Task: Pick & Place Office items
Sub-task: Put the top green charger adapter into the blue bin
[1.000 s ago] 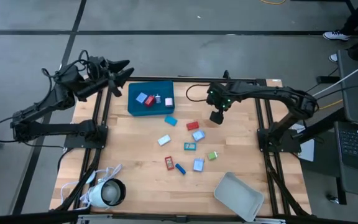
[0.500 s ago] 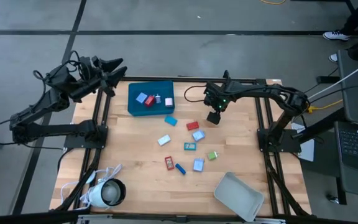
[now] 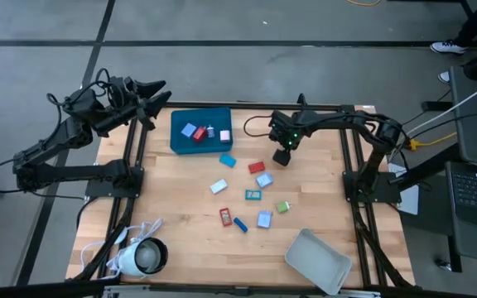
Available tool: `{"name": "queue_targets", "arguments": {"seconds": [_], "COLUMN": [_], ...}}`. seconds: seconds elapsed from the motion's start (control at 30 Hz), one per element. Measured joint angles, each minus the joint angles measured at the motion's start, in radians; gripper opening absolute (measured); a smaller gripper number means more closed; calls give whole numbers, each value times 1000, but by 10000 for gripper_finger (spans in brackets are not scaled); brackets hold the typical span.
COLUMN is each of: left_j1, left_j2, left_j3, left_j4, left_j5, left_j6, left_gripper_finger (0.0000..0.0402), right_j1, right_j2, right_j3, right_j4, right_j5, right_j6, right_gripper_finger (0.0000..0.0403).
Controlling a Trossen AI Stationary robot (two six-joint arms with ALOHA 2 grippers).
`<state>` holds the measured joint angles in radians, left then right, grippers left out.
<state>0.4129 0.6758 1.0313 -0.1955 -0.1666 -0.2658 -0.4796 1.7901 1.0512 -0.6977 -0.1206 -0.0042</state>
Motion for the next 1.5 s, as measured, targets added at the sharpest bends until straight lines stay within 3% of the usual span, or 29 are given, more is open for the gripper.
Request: {"name": "queue_targets", "arguments": {"seconds": [0.23, 0.33, 0.43, 0.77, 0.87, 1.03, 1.23, 1.5], "left_j1": [0, 0, 0, 0, 0, 1, 1, 1], "left_j2": [0, 0, 0, 0, 0, 0, 0, 0], "left_j3": [0, 0, 0, 0, 0, 0, 0, 0], "left_j4": [-1, -1, -1, -17, -18, -18, -18, -18], "left_j5": [1, 2, 10, 12, 10, 0, 0, 0], "left_j6": [-1, -2, -9, -2, -1, 7, 2, 2], "left_gripper_finger": [239, 239, 239, 239, 239, 239, 239, 239], "right_j1": [-25, -38, -43, -58, -63, -76, -78, -76], "right_j2": [0, 0, 0, 0, 0, 0, 0, 1], "right_j3": [0, 0, 0, 0, 0, 1, 1, 50], "right_j4": [9, -16, -62, -83, -77, -77, -72, -64], "right_j5": [8, -53, -90, -70, -53, -48, -66, -181], "right_j6": [23, 14, -16, -85, -87, -91, -86, -18], "right_gripper_finger": [212, 181, 179, 229, 204, 121, 121, 121]}}
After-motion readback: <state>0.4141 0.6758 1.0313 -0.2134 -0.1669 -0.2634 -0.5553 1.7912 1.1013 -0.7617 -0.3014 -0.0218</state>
